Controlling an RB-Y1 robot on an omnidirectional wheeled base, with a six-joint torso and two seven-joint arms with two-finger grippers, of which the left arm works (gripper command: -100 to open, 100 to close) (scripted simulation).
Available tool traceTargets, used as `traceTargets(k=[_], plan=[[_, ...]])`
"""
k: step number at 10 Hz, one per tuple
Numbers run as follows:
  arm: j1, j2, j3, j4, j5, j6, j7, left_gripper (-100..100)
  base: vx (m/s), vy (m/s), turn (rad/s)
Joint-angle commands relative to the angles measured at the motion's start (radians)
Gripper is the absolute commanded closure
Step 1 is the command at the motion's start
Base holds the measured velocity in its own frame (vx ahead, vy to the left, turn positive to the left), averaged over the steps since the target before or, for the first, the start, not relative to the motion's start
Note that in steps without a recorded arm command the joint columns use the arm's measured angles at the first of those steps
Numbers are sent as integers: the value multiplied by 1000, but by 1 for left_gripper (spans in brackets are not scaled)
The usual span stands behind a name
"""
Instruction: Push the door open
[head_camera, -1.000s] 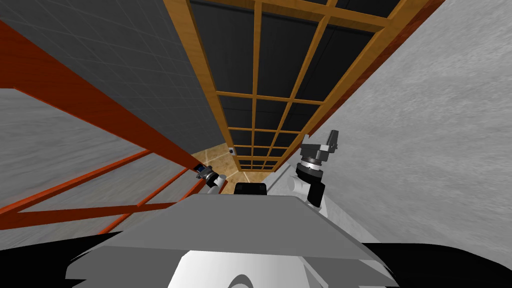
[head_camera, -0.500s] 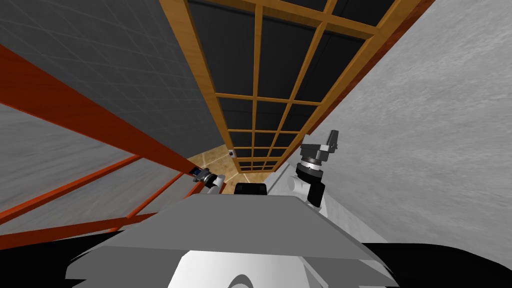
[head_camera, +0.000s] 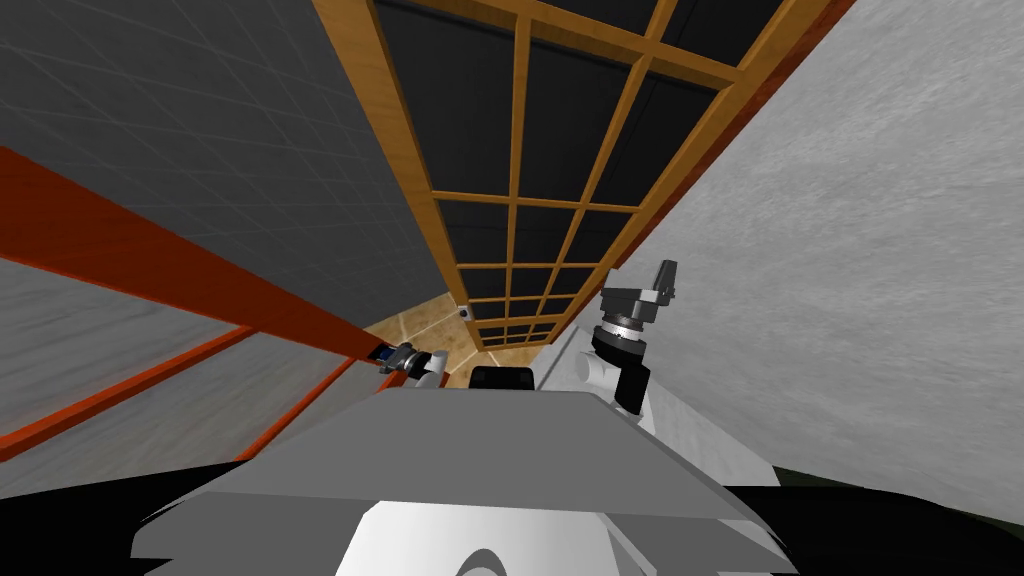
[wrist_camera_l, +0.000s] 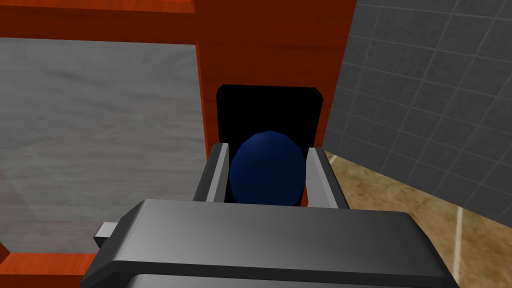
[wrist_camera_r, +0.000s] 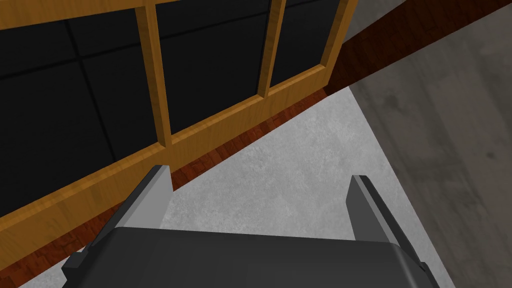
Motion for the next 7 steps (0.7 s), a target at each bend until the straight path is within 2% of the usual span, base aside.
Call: traceTargets(k=[1, 2, 3, 6, 7], plan=[[-8, -6, 32, 12, 10, -22, -3, 100, 70, 115, -121], [-12, -1, 21, 22, 7, -16, 0, 100, 28, 50, -16], [-14, 25, 52, 29, 36, -46, -6, 100, -18, 108, -184], [-19, 49, 100, 36, 83, -88, -19, 100, 9, 183, -180], [-19, 49, 100, 36, 83, -88, -19, 100, -1, 158, -82]])
